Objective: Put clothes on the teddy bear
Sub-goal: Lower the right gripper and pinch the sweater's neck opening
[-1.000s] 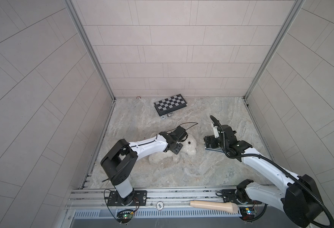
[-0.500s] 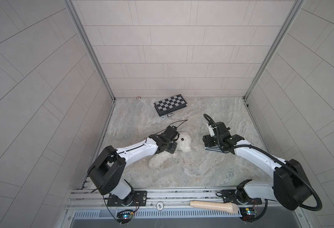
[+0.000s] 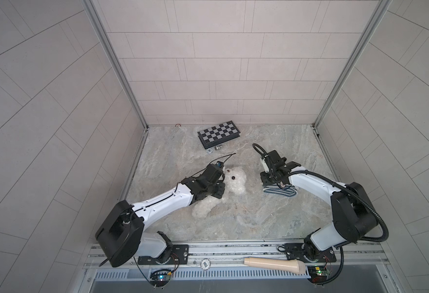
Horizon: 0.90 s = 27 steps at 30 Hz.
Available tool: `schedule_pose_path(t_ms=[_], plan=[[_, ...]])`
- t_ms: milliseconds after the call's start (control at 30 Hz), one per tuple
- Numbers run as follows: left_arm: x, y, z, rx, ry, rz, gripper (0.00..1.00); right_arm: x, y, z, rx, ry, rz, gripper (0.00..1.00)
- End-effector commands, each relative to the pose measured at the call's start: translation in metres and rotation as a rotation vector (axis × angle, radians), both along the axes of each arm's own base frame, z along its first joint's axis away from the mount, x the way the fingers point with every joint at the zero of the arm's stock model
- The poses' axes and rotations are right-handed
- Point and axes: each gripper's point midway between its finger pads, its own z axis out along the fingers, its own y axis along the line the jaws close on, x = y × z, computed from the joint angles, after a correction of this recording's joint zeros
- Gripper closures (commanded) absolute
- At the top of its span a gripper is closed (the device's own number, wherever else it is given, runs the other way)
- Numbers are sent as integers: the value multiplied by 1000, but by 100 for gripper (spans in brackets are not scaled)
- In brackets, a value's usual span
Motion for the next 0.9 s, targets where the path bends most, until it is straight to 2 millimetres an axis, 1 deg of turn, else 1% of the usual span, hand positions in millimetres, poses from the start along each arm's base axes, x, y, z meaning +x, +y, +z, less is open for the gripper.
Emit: schedule_pose_path(t_ms=[0, 133, 233, 367, 500, 600, 633, 700, 867], plan=[[1, 0, 5, -38, -20, 25, 86, -7, -4, -7, -39, 43, -2, 67], [-1, 3, 2, -41, -17, 42, 85, -6, -3, -11, -52, 46, -1, 79], [-1, 5, 2, -43, -25, 47, 84, -5, -2, -15, -62, 57, -1, 84], [-3, 6, 2, -47, -28, 46, 84, -4, -2, -17, -79, 60, -5, 95], [-4, 8, 3, -51, -34, 50, 83, -3, -3, -16, -84, 51, -9, 100], [-4, 9, 4, -50, -39, 49, 83, -3, -1, -15, -91, 45, -13, 100], [-4, 9, 4, -53, -40, 50, 83, -3, 1, -14, -87, 37, -13, 100], [-5, 9, 4, -56, -40, 49, 83, -1, 13, -10, -54, 16, -6, 100], [-7, 11, 3, -59, -43, 54, 83, 8, 54, -1, 67, -28, 25, 100]])
